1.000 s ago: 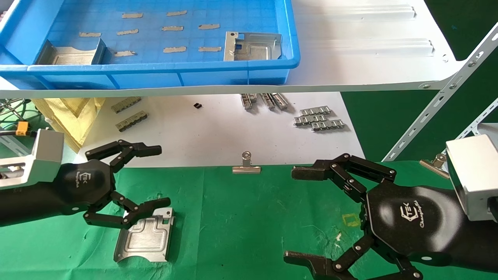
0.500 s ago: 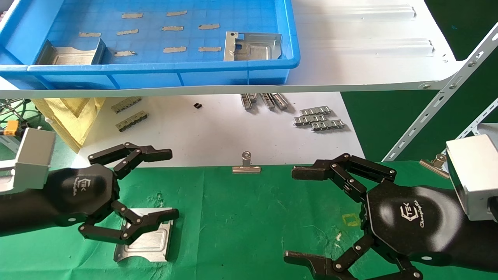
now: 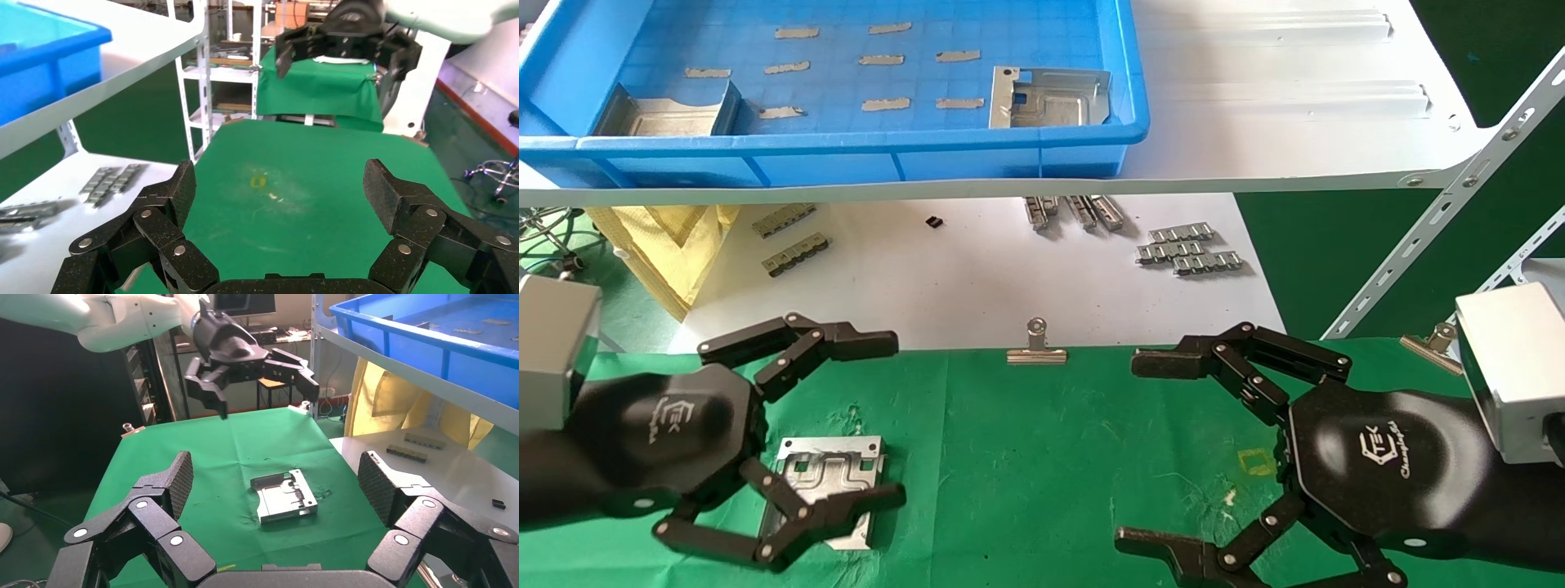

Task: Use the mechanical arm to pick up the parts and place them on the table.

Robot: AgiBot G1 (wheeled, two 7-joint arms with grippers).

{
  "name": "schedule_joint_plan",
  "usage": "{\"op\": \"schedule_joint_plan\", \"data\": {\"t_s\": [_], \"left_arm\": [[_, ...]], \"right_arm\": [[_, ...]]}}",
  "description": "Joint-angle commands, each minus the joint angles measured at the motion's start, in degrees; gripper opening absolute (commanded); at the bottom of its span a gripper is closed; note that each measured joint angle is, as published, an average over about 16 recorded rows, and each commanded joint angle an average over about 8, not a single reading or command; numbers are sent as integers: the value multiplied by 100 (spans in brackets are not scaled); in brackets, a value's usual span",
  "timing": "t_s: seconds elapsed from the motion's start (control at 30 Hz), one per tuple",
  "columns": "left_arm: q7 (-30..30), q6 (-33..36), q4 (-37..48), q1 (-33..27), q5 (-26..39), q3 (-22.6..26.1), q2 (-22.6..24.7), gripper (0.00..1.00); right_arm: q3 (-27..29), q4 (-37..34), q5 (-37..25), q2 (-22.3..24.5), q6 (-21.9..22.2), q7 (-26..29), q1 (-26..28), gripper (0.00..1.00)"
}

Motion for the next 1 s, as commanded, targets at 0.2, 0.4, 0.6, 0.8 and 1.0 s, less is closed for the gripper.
{"op": "schedule_joint_plan", "data": {"t_s": [0.2,0.4,0.6,0.8,1.0], "left_arm": [[-452,-61,-611,300,18,-412,-78,100],[-668,-90,-951,465,23,-641,-121,100],[-666,-98,-965,479,26,-656,-128,100],[-639,-94,-904,449,26,-613,-119,100],[-624,-91,-868,429,26,-586,-114,100]], "right_arm": [[-2,0,1,1,1,-1,0,100],[-2,-1,2,1,2,-2,-1,100],[-2,-1,3,2,3,-2,-1,100],[-2,-1,3,2,3,-2,-1,100],[-2,-1,3,2,3,-2,-1,100]]}}
